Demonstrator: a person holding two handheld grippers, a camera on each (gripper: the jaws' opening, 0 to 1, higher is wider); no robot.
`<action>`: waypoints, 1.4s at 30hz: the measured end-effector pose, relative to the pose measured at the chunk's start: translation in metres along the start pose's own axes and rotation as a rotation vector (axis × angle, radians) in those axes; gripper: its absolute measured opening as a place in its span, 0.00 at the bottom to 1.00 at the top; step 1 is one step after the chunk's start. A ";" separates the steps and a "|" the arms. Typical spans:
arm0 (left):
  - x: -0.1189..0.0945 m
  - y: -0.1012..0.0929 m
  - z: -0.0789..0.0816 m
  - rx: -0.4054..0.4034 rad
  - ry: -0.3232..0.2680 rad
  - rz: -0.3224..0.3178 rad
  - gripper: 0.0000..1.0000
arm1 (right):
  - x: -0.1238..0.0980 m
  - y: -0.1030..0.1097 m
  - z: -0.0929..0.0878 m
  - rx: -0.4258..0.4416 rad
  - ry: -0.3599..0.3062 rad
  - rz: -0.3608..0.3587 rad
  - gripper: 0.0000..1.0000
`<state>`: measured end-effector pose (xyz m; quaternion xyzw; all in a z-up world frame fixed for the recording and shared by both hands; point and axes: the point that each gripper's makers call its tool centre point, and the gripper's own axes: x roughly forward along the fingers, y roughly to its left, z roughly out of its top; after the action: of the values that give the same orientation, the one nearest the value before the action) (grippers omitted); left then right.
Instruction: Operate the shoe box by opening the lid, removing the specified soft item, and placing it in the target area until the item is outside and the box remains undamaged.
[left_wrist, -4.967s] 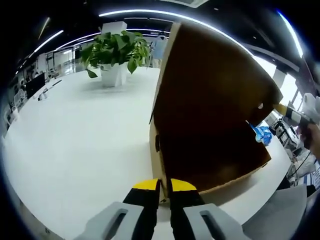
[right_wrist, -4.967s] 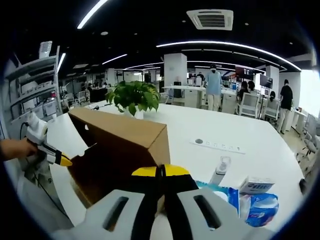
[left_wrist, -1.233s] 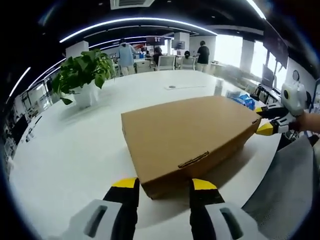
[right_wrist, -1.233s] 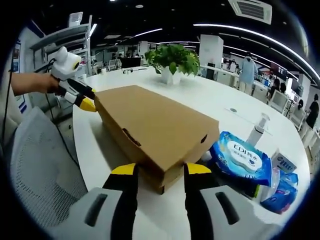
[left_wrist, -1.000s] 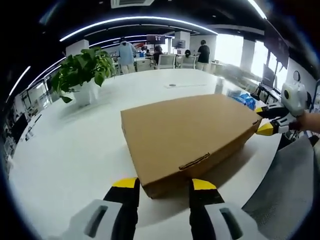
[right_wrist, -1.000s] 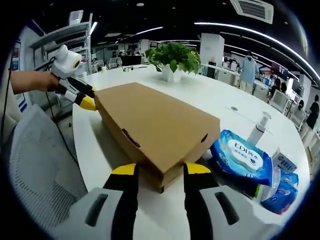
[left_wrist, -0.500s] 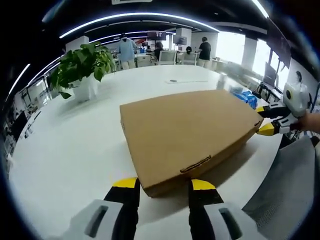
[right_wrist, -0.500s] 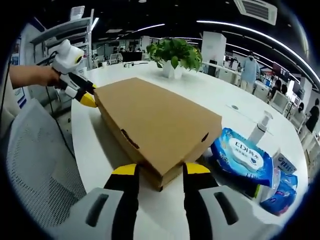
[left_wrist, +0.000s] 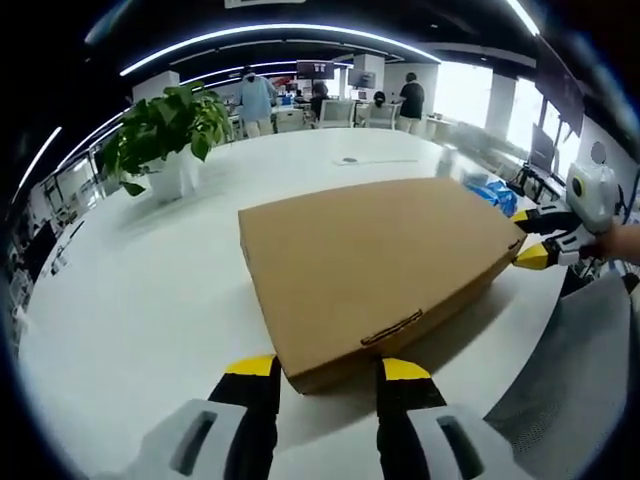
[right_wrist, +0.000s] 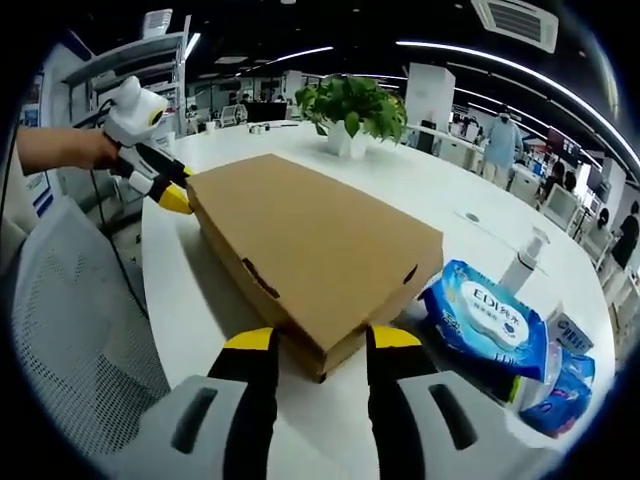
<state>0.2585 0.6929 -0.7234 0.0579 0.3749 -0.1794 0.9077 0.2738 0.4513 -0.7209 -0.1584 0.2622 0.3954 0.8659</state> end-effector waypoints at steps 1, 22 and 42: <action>0.000 0.001 0.001 -0.001 0.002 0.001 0.38 | 0.001 0.000 0.001 -0.001 0.000 0.001 0.32; 0.017 0.018 0.018 0.000 0.013 0.008 0.38 | 0.022 -0.019 0.014 0.001 -0.005 0.010 0.32; 0.044 0.032 0.045 0.006 0.009 0.003 0.38 | 0.043 -0.050 0.027 0.013 -0.016 -0.006 0.32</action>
<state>0.3293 0.6993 -0.7231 0.0621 0.3783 -0.1792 0.9061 0.3451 0.4583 -0.7210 -0.1505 0.2571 0.3925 0.8702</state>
